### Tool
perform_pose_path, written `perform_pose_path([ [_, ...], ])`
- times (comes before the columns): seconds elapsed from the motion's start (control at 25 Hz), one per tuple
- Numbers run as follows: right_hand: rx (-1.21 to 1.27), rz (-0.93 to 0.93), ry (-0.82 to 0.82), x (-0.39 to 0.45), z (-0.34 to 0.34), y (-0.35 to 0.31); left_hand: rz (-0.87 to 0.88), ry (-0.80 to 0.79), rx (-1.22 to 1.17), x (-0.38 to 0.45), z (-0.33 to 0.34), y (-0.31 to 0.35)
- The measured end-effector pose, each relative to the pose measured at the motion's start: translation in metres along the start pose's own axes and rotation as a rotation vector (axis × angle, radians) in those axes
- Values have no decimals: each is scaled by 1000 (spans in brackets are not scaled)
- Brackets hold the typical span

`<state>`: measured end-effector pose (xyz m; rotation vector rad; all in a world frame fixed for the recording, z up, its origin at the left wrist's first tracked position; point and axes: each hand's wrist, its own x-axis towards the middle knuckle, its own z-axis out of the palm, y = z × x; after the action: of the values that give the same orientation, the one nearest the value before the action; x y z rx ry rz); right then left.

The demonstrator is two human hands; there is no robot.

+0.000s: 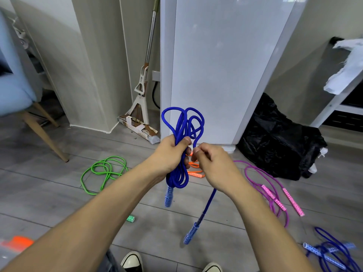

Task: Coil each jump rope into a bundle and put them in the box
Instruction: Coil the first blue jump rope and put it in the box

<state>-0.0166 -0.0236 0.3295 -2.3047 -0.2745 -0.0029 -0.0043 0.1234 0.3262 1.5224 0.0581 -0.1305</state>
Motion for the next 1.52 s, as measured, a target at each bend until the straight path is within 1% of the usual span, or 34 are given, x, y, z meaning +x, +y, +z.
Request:
perform_pose_path([
  [0.12, -77, -52, 76, -4, 8, -4, 25, 15, 75, -2, 3, -2],
  [0.2, -151, -74, 106, -5, 10, -6, 6, 17, 8, -4, 5, -1],
  [0.28, -176, -88, 107, -5, 11, -6, -16, 16, -64, -4, 5, 1],
  [0.48, -190, -132, 55, -5, 9, -8, -23, 29, -65, -2, 3, 0],
  [0.6, -280, -158, 45, -8, 12, -8, -45, -32, -62, 1, -3, -2],
  [0.68, -242, -145, 59, -10, 12, -10, -35, -46, -30, 3, -6, -2],
  [0.72, -195, -133, 57, -10, 11, -11, -25, -25, -37, 3, -7, 0],
  [0.8, -127, -117, -9, -9, 6, -10, -21, 68, -131, 7, -13, 7],
  [0.88, -104, -96, -179, -12, 1, -7, -52, 155, -290, 13, -30, 15],
  [0.96, -61, -35, -346, -15, -4, -2, -82, 172, -494, 19, -51, 20],
  [1.0, -31, 1, -393, -14, -8, 3, -87, 177, -568, 21, -60, 22],
  [1.04, -5, 24, -395, -13, -12, 5, -86, 192, -564, 23, -67, 23],
  [1.08, 0, 25, -339, -10, -18, 8, -73, 222, -472, 25, -72, 22],
  [1.16, -76, -30, -129, -4, -33, 15, -51, 268, -190, 25, -72, 20],
  [1.2, -111, -53, -39, -3, -39, 16, -69, 255, -96, 23, -68, 20],
  [1.24, -120, -68, 30, -4, -43, 16, -104, 225, -51, 22, -62, 21],
  [1.32, -75, -84, 113, -6, -46, 17, -149, 124, 83, 16, -52, 24],
  [1.52, -18, -113, 231, -8, -48, 14, -95, -134, 788, 7, -54, 17],
])
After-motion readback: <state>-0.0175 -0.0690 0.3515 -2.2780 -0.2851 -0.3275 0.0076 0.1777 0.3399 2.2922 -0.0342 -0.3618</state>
